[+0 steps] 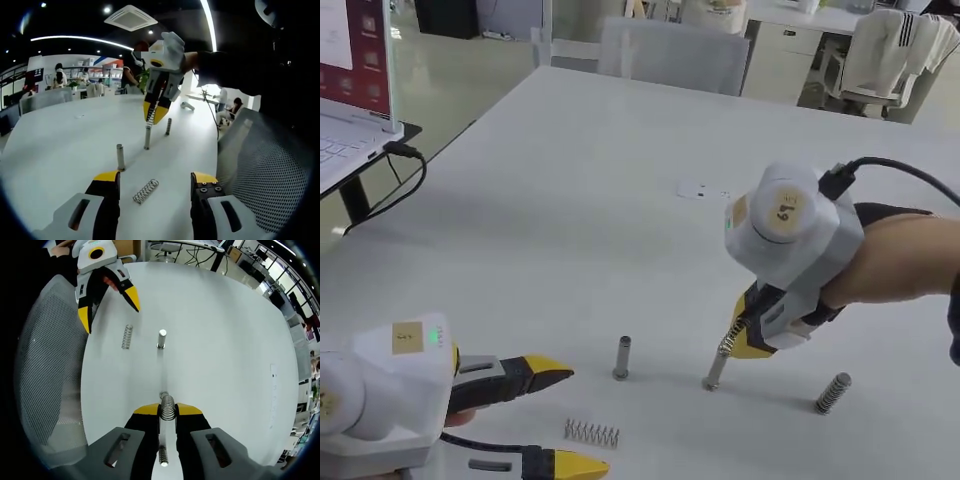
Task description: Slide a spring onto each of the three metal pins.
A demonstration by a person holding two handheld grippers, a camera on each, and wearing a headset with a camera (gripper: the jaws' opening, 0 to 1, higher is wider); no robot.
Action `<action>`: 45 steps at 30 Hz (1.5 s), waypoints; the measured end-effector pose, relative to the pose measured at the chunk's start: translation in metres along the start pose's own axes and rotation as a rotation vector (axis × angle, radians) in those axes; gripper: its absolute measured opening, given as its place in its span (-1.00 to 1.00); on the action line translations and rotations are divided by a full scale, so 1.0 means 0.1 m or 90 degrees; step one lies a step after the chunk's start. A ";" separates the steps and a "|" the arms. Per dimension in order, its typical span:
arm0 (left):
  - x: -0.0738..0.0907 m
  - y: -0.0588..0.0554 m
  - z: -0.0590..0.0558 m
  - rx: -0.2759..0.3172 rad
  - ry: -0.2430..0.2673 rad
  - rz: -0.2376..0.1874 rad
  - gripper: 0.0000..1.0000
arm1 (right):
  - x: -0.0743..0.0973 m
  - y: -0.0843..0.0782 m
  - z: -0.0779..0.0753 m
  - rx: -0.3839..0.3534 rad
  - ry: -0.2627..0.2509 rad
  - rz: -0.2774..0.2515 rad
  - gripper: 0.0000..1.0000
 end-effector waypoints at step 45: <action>0.00 0.04 0.03 -0.005 0.007 -0.001 0.07 | -0.51 -0.12 0.06 -0.013 0.025 0.047 -0.81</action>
Point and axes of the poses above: the centre of the closed fingertips' face, and the gripper's own axes: x roughly backward along the fingers, z roughly to its left, y roughly out of its top, the point moved 4 cm from there along x, roughly backward along the fingers, and after that the axes turned 3 degrees about -x, right-handed, at the moved point
